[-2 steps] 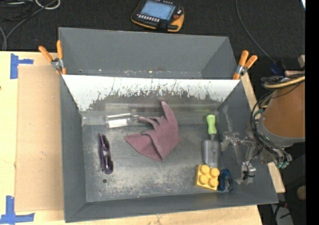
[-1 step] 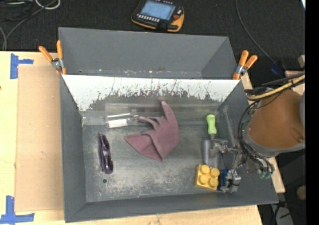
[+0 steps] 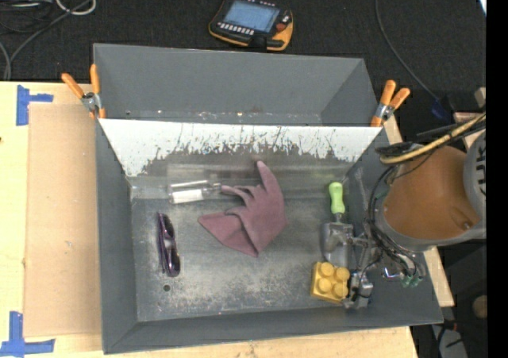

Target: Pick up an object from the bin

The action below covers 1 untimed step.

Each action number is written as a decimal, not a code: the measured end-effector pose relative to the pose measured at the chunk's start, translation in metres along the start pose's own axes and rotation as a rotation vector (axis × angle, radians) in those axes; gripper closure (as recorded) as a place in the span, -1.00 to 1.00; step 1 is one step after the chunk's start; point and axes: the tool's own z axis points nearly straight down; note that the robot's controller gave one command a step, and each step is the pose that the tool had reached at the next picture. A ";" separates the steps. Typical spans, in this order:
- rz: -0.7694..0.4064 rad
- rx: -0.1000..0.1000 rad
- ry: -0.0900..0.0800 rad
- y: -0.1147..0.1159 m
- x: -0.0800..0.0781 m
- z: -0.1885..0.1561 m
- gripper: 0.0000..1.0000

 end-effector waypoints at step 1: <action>-0.119 -0.003 0.004 0.009 -0.028 0.026 1.00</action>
Offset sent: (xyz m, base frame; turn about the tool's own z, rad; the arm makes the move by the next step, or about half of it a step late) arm 0.0000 0.0000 0.0000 0.0000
